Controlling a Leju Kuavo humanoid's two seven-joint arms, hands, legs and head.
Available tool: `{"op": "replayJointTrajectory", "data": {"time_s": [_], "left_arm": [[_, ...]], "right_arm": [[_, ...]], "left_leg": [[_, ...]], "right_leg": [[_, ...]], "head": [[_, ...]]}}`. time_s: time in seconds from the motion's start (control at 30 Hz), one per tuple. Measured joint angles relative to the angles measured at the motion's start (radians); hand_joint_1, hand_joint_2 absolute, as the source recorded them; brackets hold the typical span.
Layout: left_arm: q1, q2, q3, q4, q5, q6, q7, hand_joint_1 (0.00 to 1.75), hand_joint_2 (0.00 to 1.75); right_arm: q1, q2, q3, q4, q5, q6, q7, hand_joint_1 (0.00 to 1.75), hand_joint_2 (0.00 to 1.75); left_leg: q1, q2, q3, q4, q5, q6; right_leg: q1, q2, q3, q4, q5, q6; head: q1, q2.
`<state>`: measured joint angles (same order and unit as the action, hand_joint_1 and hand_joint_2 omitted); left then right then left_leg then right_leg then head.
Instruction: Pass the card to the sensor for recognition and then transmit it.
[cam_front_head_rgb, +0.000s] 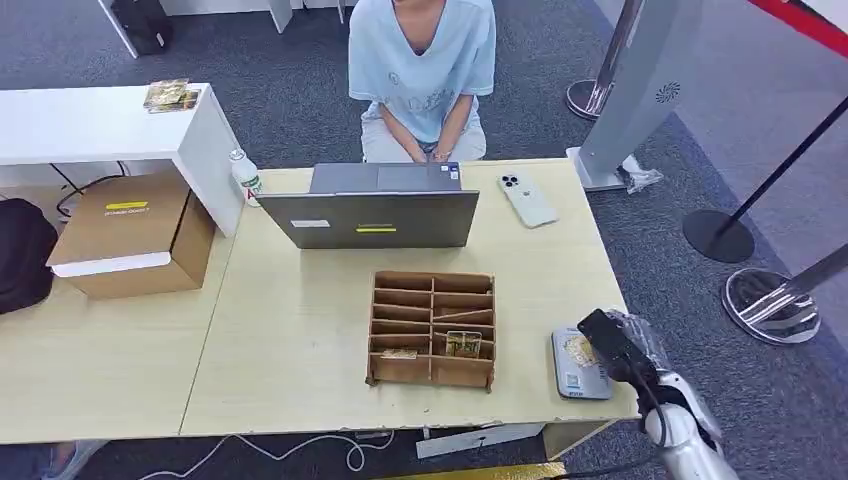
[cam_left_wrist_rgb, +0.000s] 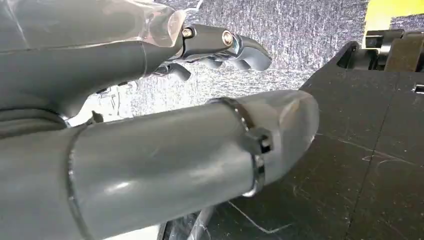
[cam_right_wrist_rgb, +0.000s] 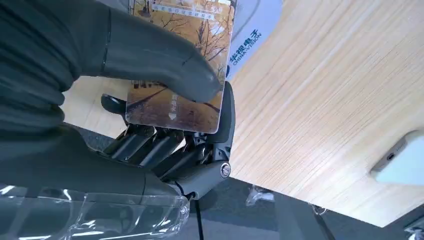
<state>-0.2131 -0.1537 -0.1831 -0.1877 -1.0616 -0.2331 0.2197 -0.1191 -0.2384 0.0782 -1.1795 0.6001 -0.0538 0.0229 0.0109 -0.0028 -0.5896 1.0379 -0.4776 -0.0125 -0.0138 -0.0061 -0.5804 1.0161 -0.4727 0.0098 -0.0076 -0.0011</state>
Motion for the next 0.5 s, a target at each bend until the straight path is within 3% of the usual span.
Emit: {"op": "replayJointTrajectory", "data": {"time_s": [0.3,0.5], "left_arm": [[0.0,0.0,0.0,0.0,0.0,0.003,-0.004,0.0,0.0],[0.0,0.0,0.0,0.0,0.0,0.001,-0.01,0.0,0.0]], "right_arm": [[0.014,0.002,-0.031,-0.028,-0.123,0.03,-0.061,1.75,1.75],[0.023,0.027,-0.089,-0.065,-0.265,-0.02,-0.148,1.75,1.75]], "left_leg": [[0.0,0.0,0.0,0.0,0.0,0.0],[0.0,0.0,0.0,0.0,0.0,0.0]], "right_leg": [[0.0,0.0,0.0,0.0,0.0,0.0],[0.0,0.0,0.0,0.0,0.0,0.0]], "head": [[0.0,0.0],[0.0,0.0]]}}
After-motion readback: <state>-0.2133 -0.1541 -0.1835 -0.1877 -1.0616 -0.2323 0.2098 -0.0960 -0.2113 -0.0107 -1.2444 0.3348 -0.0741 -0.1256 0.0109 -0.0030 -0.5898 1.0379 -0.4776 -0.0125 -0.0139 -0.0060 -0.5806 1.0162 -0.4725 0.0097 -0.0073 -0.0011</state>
